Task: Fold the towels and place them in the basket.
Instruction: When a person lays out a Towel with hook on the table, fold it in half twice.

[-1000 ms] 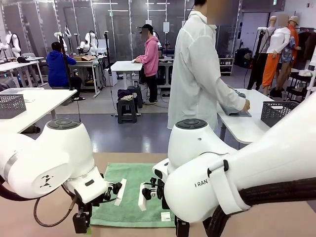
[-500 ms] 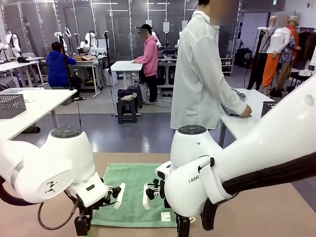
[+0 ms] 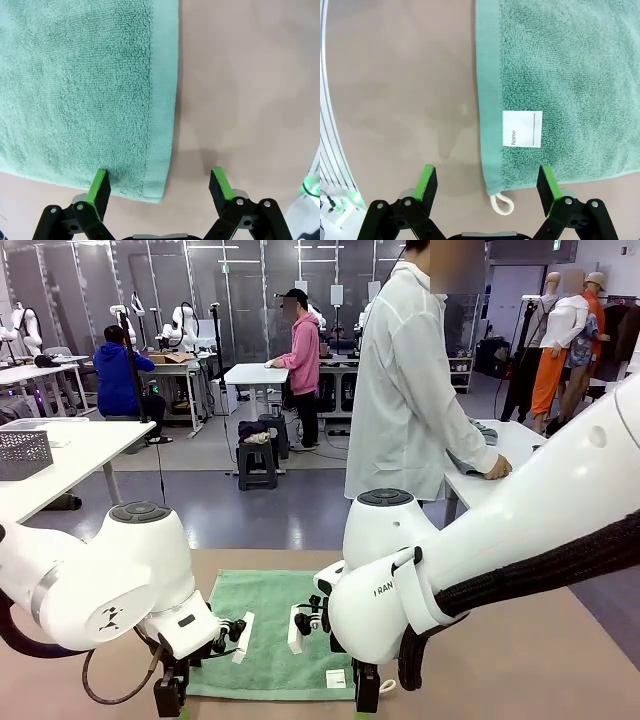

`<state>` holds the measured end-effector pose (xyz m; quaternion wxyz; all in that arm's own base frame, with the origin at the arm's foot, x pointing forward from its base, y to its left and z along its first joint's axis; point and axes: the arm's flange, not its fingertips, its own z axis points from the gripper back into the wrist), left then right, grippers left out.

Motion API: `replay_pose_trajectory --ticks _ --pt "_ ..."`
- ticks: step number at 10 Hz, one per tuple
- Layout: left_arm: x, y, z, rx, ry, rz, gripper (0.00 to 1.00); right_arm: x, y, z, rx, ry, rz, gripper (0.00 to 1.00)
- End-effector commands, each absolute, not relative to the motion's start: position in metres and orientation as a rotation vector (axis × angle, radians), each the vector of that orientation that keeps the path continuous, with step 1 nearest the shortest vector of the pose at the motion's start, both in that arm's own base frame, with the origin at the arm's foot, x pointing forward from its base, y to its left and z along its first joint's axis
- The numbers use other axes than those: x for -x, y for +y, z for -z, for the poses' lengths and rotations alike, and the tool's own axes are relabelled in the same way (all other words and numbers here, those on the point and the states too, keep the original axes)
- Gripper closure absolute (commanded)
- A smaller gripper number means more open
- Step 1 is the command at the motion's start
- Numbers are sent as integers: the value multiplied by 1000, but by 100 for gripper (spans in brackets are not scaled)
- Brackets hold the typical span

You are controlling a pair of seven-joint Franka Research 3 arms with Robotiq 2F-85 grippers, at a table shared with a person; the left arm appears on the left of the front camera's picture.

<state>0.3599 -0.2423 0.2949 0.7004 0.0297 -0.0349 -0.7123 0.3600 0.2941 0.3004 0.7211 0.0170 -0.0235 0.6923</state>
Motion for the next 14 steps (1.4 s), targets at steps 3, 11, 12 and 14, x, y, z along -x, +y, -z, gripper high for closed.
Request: replay_pose_trajectory --ticks 3,11,12,14 --pt "-368 -244 -295 -95 -107 1613 0 -372 293 -296 -31 -4 -1557 0" --pt "-367 -238 -296 -119 -131 1617 28 -374 285 -286 -29 -4 -1555 13" --pt "-366 -237 -297 -125 -138 1615 28 -374 285 -288 -24 -9 -1553 13" --pt "-367 -235 -298 -133 -138 1615 28 -374 286 -291 -27 -14 -1552 13"
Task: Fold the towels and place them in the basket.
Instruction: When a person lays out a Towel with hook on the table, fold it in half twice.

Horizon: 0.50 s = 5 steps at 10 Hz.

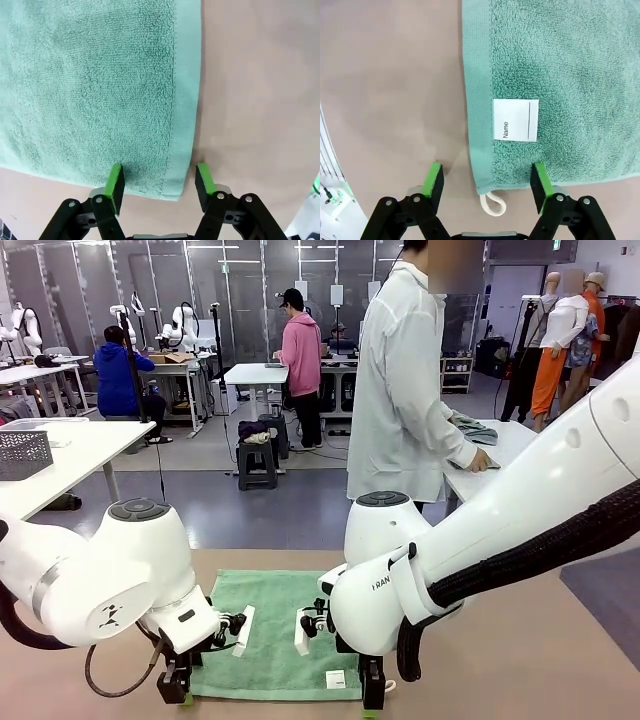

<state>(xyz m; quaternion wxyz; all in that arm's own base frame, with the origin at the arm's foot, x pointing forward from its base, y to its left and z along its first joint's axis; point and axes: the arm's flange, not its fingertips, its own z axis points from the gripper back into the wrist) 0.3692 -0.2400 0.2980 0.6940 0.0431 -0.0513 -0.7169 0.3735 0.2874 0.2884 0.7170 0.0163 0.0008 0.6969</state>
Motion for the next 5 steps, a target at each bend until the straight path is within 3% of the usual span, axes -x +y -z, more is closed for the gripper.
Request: replay_pose_trajectory --ticks 1,5 --pt "-368 -234 -298 -144 -134 1614 47 -374 286 -291 -29 -14 -1556 30" --pt "-370 -232 -302 -138 -134 1614 50 -375 286 -294 -28 -10 -1546 32"
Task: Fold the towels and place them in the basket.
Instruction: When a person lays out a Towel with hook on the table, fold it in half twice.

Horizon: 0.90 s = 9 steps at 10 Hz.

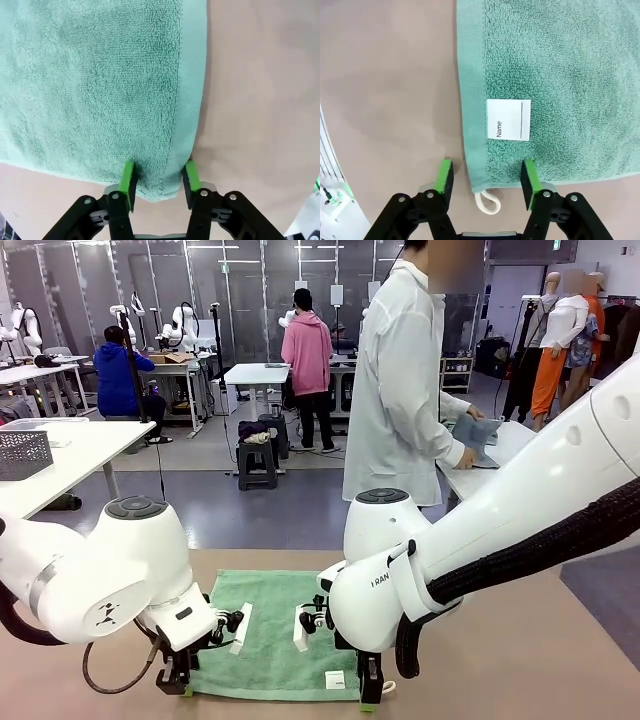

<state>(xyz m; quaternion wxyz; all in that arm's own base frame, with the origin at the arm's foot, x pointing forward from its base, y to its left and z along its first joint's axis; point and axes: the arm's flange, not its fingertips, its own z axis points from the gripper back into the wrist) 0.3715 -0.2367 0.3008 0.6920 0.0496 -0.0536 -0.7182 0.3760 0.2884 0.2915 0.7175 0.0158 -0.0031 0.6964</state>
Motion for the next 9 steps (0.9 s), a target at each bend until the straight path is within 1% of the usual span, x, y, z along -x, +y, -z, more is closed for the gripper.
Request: replay_pose_trajectory --ticks 1,2,6,7,8,9 --pt "-370 -232 -303 -143 -134 1616 59 -375 286 -293 -25 -12 -1551 52" --pt "-369 -232 -303 -138 -131 1621 67 -375 287 -293 -29 -5 -1544 46" --pt "-370 -232 -306 -126 -131 1632 67 -377 286 -296 -33 0 -1542 46" --pt "-369 -232 -307 -133 -137 1635 77 -377 286 -297 -38 0 -1543 66" --pt "-369 -232 -308 -138 -131 1637 87 -378 287 -299 -40 2 -1543 66" --pt "-369 -231 -308 -141 -129 1639 97 -379 287 -301 -34 2 -1543 86"
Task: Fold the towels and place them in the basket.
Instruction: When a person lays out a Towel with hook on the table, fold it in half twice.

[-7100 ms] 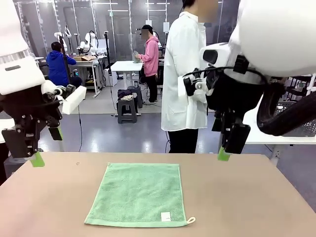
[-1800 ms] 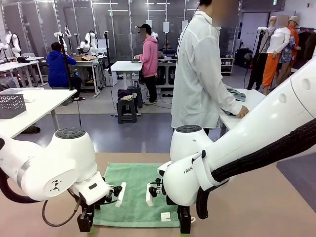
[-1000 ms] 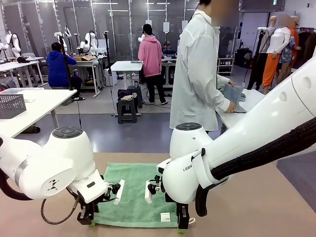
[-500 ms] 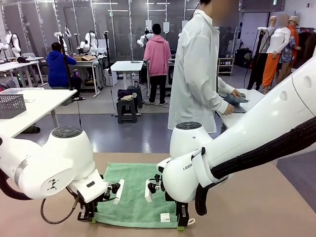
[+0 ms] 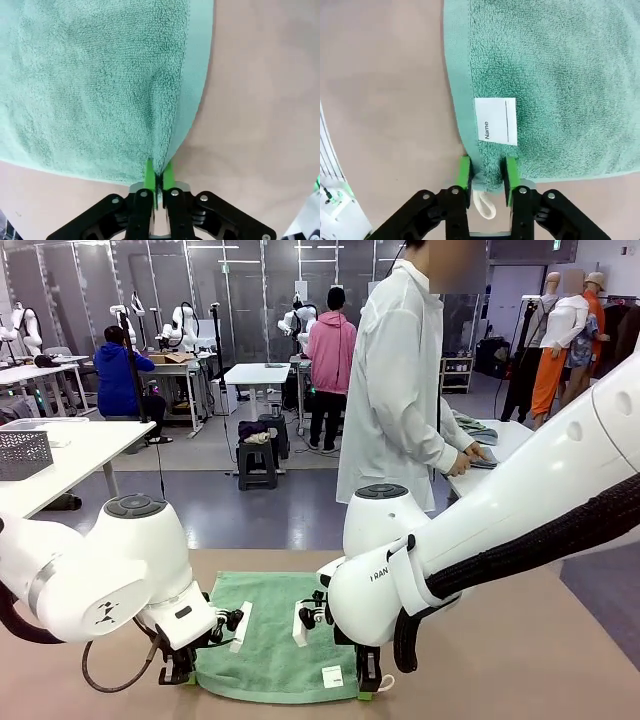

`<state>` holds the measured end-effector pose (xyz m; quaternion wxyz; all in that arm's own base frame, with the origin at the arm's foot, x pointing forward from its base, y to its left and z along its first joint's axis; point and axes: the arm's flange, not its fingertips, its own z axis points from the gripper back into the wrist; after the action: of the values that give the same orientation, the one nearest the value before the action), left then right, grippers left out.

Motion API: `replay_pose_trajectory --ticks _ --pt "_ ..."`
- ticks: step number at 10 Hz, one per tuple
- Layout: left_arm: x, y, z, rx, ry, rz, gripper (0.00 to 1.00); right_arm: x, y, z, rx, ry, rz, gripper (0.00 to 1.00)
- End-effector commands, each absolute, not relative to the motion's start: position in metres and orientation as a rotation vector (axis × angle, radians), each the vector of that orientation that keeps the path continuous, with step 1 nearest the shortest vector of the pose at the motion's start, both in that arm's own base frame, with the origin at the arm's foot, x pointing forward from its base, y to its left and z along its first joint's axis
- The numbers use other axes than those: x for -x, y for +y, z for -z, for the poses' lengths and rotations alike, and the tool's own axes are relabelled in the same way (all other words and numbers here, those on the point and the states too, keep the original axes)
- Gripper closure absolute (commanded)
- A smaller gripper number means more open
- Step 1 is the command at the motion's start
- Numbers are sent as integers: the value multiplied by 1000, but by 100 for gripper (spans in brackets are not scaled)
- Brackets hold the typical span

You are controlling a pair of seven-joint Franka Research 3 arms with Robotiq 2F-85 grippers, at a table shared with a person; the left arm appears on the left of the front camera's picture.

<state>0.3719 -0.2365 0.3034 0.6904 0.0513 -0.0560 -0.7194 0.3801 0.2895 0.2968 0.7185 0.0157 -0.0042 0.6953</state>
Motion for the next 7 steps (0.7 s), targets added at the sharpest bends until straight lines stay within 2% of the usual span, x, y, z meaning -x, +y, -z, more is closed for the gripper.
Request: replay_pose_trajectory --ticks 1,2,3,4,7 --pt "-369 -231 -309 -142 -125 1640 100 -379 288 -303 -30 1 -1543 69" --pt "-370 -231 -309 -140 -121 1641 100 -379 287 -305 -26 1 -1543 100" --pt "-370 -231 -309 -140 -119 1642 100 -379 287 -307 -25 3 -1544 89" --pt "-369 -232 -309 -142 -117 1646 100 -379 287 -309 -27 7 -1550 100" --pt "-369 -233 -310 -129 -140 1634 100 -378 288 -312 -19 -16 -1557 100"
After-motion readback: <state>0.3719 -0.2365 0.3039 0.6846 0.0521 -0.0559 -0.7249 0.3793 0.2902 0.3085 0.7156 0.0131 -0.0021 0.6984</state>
